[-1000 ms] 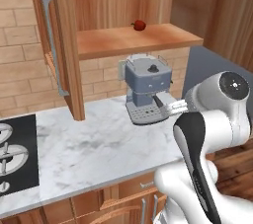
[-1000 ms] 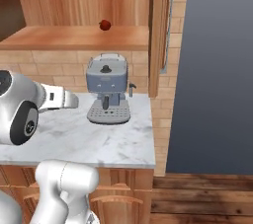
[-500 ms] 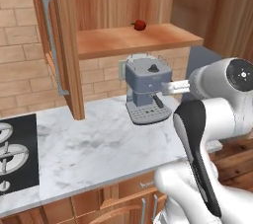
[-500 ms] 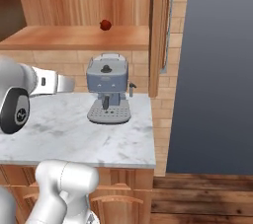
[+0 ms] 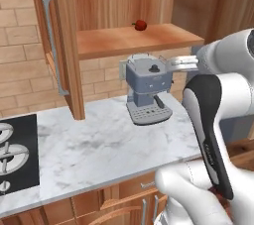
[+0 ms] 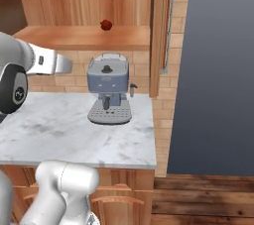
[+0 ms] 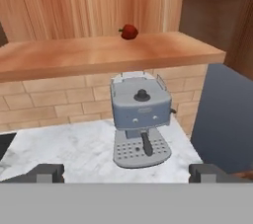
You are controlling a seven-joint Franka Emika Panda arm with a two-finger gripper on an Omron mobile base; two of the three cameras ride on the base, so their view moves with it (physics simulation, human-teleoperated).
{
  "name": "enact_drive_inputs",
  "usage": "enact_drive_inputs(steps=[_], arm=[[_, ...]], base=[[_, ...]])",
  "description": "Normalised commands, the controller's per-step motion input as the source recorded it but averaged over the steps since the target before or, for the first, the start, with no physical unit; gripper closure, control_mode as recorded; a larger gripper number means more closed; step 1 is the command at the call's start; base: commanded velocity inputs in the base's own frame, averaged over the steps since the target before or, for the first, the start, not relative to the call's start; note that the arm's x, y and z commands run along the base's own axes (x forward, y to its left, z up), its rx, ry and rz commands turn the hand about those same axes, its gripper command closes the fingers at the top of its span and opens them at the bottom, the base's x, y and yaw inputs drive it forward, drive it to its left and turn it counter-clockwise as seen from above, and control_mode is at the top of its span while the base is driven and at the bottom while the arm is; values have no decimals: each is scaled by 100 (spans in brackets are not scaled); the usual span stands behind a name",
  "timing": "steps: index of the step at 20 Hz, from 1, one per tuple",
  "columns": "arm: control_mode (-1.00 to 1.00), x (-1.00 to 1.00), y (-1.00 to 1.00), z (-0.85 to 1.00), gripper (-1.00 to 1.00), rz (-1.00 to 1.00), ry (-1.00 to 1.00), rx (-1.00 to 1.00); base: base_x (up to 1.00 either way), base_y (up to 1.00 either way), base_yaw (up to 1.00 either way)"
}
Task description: Pick the bell peppers from the cabinet and place them in one bowl. Pick the mushroom from the sink and place it in the other bowl.
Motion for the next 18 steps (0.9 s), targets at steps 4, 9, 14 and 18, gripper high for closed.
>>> enact_drive_inputs(steps=[4,9,14,18], arm=[[-100,0,0,45,-100,-1,-7,1],[-100,24,0,20,-100,-4,-4,0],[-100,44,0,8,-100,0,-11,0],[-100,72,0,-1,-100,2,-8,-1]], base=[[0,0,0],[0,0,0],[0,0,0],[0,0,0]])
